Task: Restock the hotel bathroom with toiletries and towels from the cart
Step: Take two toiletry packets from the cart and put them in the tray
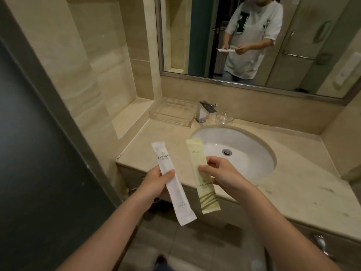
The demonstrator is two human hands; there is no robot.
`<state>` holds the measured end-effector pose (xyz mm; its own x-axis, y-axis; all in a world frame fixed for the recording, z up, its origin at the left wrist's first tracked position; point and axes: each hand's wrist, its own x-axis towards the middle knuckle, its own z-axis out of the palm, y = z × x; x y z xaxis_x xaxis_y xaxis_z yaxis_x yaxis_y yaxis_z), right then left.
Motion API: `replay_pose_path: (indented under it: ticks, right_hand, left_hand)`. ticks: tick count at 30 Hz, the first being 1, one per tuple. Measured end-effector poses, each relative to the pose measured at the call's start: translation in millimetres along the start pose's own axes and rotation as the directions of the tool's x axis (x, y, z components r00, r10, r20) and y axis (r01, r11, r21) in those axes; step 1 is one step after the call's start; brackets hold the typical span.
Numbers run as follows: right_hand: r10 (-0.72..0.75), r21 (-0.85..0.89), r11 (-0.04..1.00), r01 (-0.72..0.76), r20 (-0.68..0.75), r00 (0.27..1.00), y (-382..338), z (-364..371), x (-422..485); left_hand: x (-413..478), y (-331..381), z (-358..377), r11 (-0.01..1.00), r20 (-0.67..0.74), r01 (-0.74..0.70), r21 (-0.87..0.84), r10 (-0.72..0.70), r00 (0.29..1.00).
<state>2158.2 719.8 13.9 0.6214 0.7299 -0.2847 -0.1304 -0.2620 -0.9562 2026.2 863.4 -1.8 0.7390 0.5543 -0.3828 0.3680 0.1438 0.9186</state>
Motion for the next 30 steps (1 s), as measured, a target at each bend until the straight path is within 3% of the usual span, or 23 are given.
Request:
replay_pose_path:
  ticks: [7,16,19,26,30]
  right_hand:
    - [0.006,-0.013,1.000,-0.007,-0.029,1.000,-21.5,-23.0,119.2]
    - [0.047,-0.078,0.995,-0.054,-0.091,0.995,-44.6,-34.0,259.6]
    - [0.058,-0.094,0.993,-0.066,-0.085,0.995,-41.3,-35.1,286.4]
    - [0.096,-0.190,0.976,-0.107,-0.062,0.993,-27.8,-43.4,337.1]
    - [0.184,-0.267,0.952,-0.148,0.113,0.976,-24.3,-45.3,358.8]
  left_hand:
    - [130.6,39.7,5.4,0.999,0.078,-0.014,-0.040,0.017,0.997]
    - [279.9,89.4,-1.7,0.981,0.215,0.145,-0.128,-0.116,0.970]
    - [307.2,90.9,2.3,0.989,0.248,0.134,-0.068,-0.113,0.962]
    - [352.6,85.3,4.2,0.992,0.169,0.120,-0.028,-0.114,0.979]
    - [364.5,81.8,5.0,0.996,0.077,0.087,-0.014,-0.085,0.993]
